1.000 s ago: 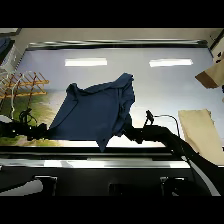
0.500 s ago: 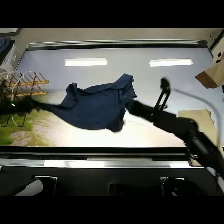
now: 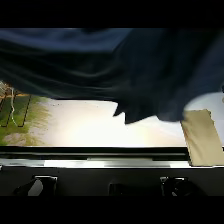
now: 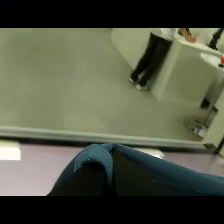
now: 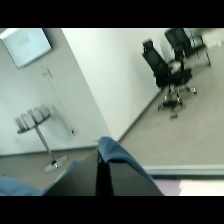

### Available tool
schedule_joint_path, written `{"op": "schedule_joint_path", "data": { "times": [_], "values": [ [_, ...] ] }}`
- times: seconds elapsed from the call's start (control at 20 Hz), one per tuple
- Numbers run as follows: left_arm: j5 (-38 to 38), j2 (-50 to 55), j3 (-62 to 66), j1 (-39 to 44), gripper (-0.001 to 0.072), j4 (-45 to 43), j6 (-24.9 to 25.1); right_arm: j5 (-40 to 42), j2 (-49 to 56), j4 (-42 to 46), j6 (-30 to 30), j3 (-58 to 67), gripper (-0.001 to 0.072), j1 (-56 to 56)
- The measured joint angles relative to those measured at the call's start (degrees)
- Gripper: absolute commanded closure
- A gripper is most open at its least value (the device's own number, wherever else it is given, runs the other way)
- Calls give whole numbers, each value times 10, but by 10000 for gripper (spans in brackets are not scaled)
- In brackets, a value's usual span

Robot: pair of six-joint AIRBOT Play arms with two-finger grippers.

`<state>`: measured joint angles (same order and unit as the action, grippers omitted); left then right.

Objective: Fold the clothes and pants, and hang the long-sleeved shirts on hangers.

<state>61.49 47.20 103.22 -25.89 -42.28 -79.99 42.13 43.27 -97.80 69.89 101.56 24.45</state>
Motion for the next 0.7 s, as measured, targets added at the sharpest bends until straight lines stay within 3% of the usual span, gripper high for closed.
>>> {"op": "schedule_joint_path", "data": {
  "times": [0.25, 0.5, 0.7],
  "values": [
    [-11, -47, 35, 0, 694, -122, -87, 76, 6, 61, -37, 101, 684, 0],
    [69, 34, 5, 16, 694, -122, -78, 226, 112, 233, -129, 118, 684, 0],
    [82, 157, -67, 85, 694, -172, -73, 266, 268, 290, -160, 111, 684, 0]
  ]
}}
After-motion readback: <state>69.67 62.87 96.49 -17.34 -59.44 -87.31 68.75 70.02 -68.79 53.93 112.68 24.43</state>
